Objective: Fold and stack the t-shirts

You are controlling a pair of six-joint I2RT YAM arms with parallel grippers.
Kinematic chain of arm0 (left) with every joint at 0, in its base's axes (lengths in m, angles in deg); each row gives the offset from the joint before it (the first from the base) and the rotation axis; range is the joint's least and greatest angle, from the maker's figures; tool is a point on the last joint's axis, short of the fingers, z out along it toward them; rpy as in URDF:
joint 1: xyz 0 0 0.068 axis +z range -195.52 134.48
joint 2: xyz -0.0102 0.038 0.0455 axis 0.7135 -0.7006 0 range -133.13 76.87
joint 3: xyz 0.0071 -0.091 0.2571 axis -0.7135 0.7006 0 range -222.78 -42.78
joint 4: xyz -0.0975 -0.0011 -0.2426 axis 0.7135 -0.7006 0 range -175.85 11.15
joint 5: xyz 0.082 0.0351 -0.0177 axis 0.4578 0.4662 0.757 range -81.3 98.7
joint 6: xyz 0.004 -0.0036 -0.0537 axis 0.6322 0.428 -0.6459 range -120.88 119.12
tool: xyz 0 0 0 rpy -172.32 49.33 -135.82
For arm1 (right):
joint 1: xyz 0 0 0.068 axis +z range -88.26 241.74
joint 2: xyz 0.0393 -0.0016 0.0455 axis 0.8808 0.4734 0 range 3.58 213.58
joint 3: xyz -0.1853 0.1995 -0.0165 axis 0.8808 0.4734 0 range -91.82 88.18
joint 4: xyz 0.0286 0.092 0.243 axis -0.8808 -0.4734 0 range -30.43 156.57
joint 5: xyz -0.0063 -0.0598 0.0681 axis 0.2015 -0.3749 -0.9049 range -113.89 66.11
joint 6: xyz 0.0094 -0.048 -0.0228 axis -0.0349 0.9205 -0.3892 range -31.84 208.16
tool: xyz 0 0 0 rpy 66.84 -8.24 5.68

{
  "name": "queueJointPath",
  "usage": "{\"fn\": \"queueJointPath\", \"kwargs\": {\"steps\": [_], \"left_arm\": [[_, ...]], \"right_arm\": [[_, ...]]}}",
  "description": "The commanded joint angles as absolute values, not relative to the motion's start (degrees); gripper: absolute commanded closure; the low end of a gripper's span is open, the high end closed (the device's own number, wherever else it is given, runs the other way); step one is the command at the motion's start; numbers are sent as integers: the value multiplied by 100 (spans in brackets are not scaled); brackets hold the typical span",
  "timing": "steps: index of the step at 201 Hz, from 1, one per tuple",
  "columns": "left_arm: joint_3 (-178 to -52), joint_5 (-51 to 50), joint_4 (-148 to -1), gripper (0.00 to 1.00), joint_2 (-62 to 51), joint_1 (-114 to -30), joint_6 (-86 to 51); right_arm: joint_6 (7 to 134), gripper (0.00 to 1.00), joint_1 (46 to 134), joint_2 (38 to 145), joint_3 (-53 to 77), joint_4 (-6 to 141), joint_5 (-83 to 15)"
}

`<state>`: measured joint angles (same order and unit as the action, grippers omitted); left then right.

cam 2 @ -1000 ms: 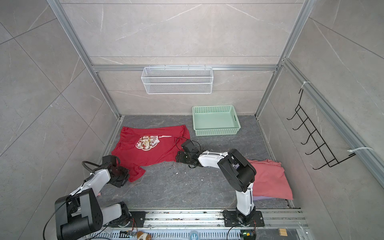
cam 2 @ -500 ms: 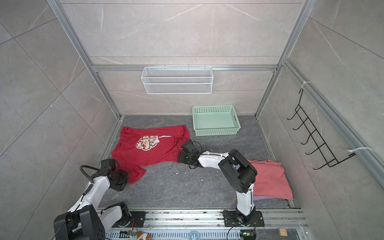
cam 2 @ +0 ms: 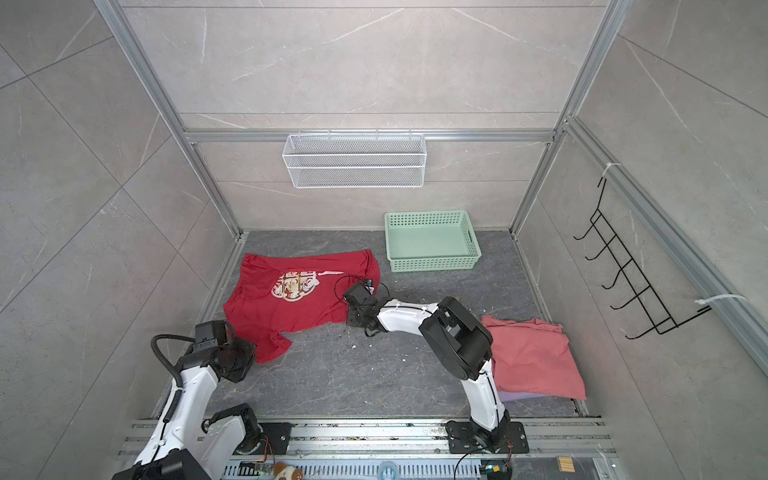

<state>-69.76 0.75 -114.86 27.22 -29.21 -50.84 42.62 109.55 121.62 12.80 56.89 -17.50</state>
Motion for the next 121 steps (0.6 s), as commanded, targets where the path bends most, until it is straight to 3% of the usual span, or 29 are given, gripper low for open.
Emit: {"fn": "queueJointPath", "kwargs": {"steps": [1, 14, 58, 121], "left_arm": [[-7200, -40, -11653, 100, 2831, -2918, -5055], [-7296, -6, -11743, 100, 2902, -2918, -4980], [-7758, 252, -12630, 100, 3429, -2929, -4790], [-8001, 628, -13530, 100, 4505, -2931, -5168]], "right_arm": [[4273, 92, 11023, 12568, 1337, 4587, -1695], [4313, 100, 11035, 12358, 1419, 4552, -1625], [4858, 100, 11089, 11053, 2366, 4481, -1902], [5203, 100, 11171, 10246, 2986, 4034, -2174]]}}
